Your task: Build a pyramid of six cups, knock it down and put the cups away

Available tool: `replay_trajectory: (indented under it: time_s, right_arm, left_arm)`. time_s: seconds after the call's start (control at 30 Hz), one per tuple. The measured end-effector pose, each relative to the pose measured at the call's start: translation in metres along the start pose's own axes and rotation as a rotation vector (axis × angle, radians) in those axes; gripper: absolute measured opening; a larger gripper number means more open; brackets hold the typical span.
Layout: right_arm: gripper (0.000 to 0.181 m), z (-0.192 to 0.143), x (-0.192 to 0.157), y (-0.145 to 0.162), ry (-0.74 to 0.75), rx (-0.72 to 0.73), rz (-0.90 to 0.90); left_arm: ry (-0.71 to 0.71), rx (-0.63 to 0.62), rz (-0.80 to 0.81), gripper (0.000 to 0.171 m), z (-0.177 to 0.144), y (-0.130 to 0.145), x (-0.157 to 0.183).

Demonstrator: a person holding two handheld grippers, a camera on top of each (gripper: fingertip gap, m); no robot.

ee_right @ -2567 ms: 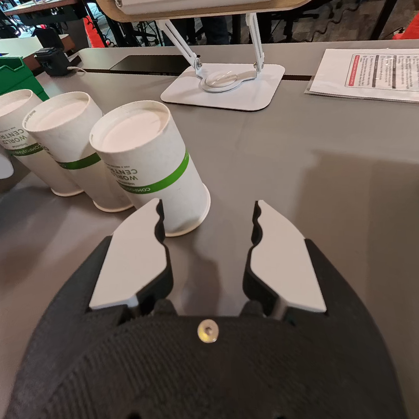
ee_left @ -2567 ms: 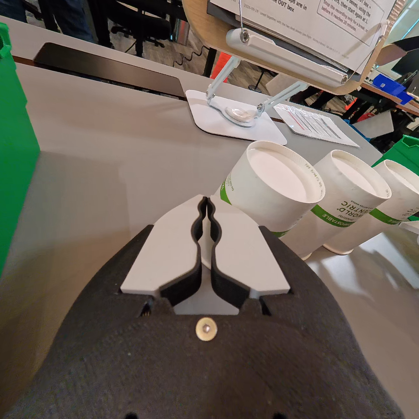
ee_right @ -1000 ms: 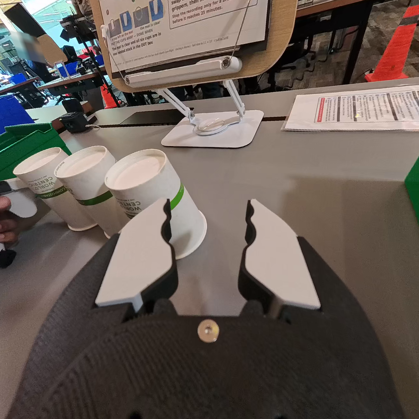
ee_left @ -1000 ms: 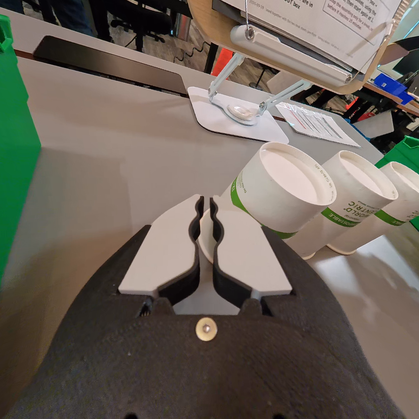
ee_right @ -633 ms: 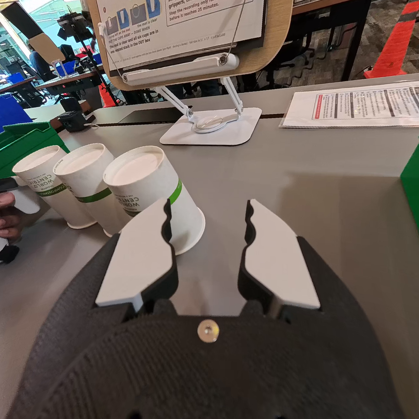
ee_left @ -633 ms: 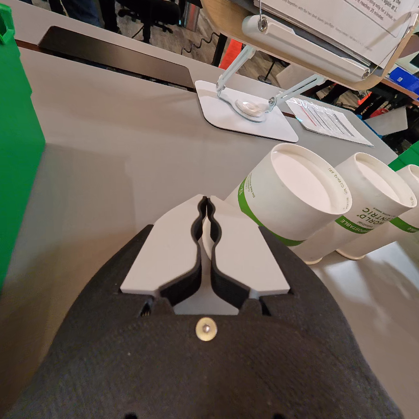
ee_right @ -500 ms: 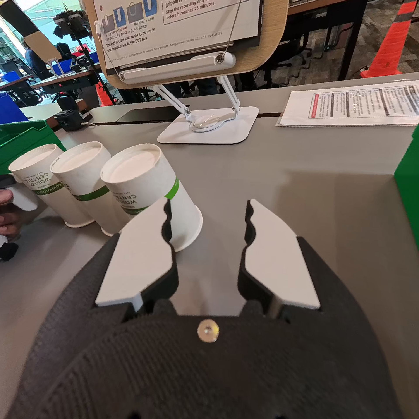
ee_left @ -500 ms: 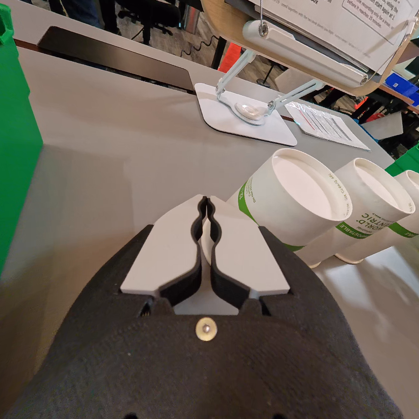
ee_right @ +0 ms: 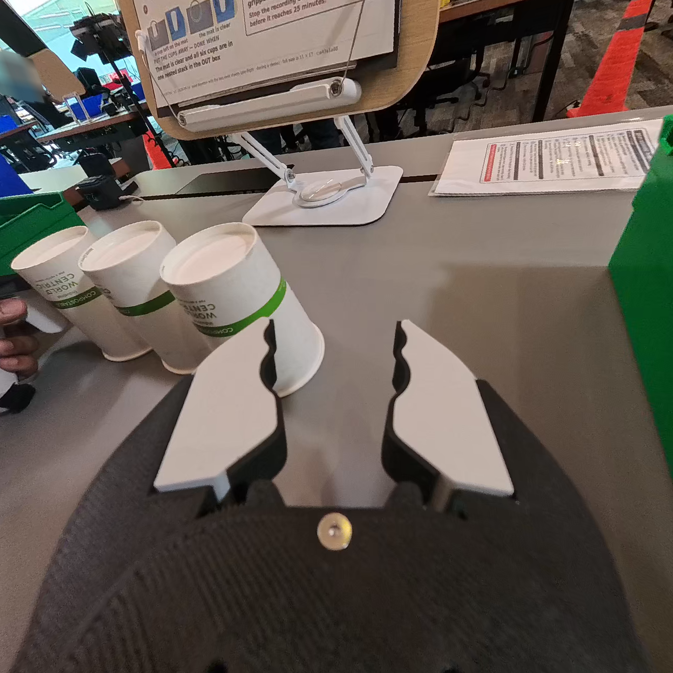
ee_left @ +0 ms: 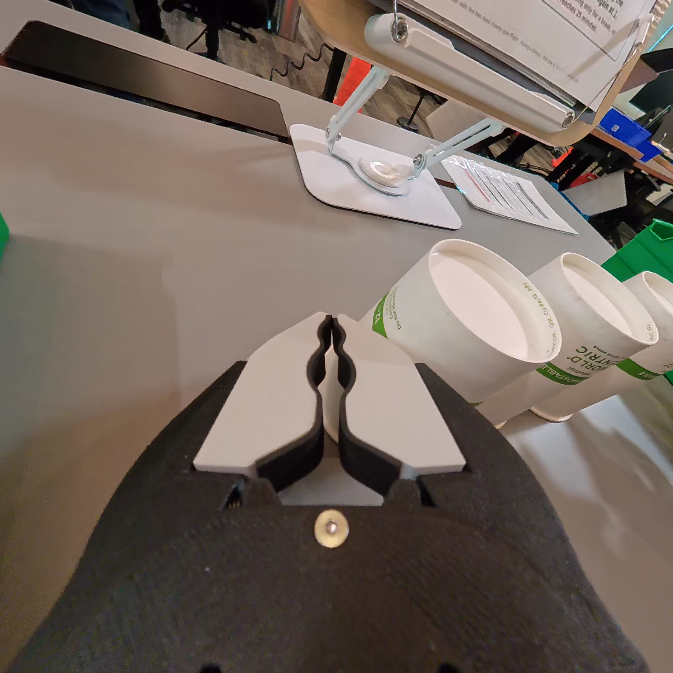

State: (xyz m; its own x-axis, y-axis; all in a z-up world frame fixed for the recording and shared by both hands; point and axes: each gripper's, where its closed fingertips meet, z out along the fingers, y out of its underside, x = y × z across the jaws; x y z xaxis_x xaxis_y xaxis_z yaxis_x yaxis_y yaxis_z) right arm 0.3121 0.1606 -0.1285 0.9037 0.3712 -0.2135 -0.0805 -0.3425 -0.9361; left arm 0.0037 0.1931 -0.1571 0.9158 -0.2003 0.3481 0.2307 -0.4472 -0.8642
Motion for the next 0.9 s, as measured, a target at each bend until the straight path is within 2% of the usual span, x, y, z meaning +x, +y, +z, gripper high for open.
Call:
replay_trajectory:
  time_s: [0.67,0.83,0.9]
  right_arm:
    - [0.064,-0.002,0.002,0.0,0.0,0.002,0.005]
    - [0.064,0.003,-0.004,0.001,-0.028,-0.005,0.008]
    - [0.068,0.005,-0.015,-0.002,-0.085,0.007,0.002]
  left_arm:
    - [0.002,0.021,0.017,0.001,0.002,-0.004,0.005]
    - [-0.007,0.035,0.019,0.001,-0.004,-0.006,0.0]
    - [-0.009,0.042,0.02,0.002,-0.008,-0.007,-0.002]
